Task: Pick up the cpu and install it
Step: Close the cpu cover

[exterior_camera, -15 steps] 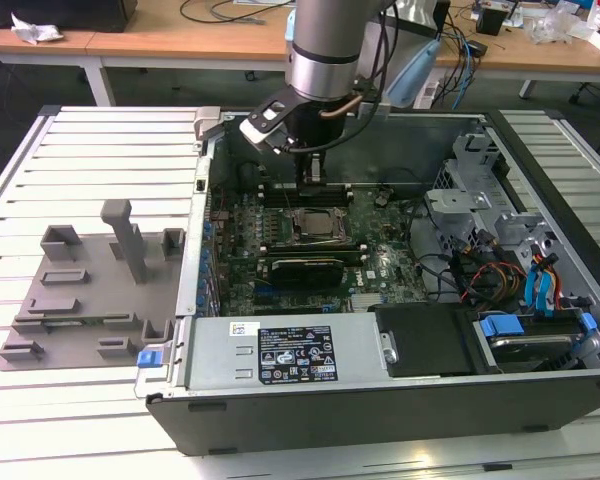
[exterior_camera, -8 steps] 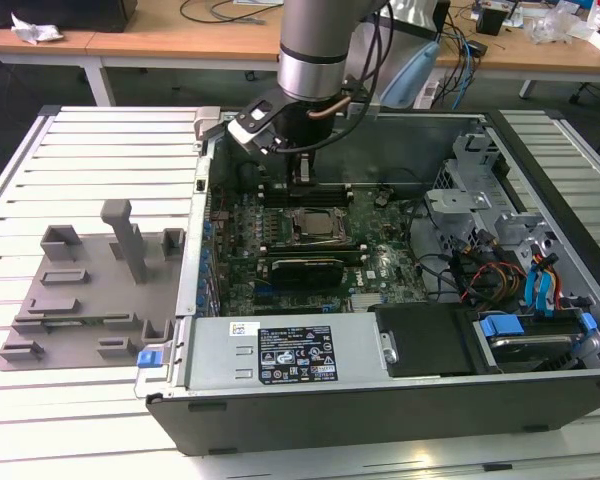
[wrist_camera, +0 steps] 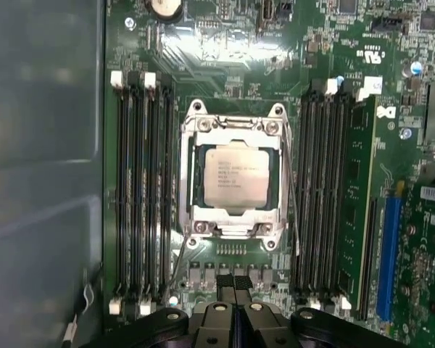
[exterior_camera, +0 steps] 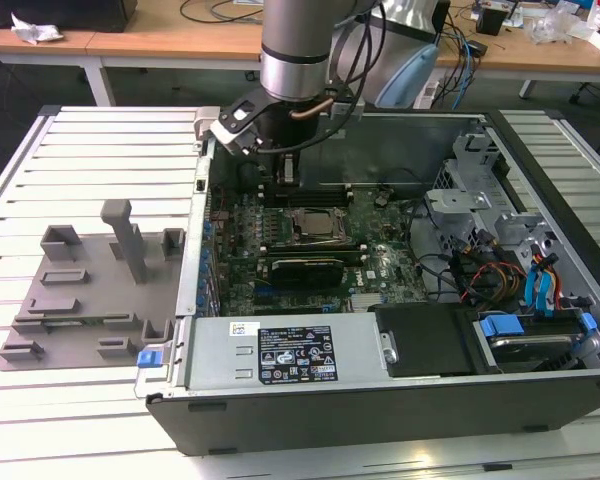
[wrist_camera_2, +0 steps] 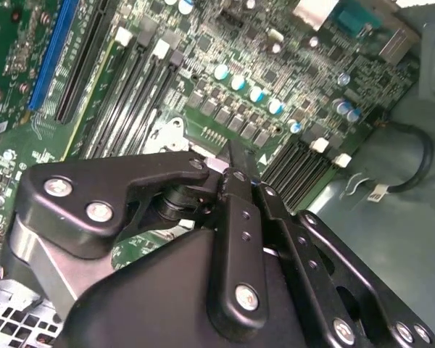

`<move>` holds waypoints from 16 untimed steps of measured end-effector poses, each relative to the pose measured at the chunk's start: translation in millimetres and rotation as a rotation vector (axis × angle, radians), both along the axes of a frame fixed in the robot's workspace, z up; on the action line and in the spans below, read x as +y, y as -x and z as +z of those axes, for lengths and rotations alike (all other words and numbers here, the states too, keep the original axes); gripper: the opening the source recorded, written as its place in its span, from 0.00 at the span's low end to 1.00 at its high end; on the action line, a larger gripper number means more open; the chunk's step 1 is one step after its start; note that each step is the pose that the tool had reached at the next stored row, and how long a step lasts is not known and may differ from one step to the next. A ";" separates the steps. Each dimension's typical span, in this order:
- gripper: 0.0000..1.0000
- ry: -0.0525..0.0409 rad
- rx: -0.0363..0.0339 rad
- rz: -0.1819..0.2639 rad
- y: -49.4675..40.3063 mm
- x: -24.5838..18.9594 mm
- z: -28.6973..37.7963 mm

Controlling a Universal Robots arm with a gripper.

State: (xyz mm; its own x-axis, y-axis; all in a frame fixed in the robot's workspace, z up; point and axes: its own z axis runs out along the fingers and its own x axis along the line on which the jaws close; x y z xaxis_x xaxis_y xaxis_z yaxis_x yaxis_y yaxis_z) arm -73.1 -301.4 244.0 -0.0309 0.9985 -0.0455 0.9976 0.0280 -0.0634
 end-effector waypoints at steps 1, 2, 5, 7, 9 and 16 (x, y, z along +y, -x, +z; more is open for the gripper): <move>0.11 0.0000 0.0000 0.000 2.5 0.0 0.0; 0.11 0.0000 0.0000 0.000 5.1 0.0 -0.1; 0.11 0.0000 0.0000 0.000 9.8 0.0 -0.5; 0.11 0.0001 0.0001 0.000 11.6 0.0 -1.9; 0.11 0.0000 0.0000 0.000 11.8 0.0 -6.2; 0.11 0.0005 0.0046 0.000 -27.0 0.0 -16.7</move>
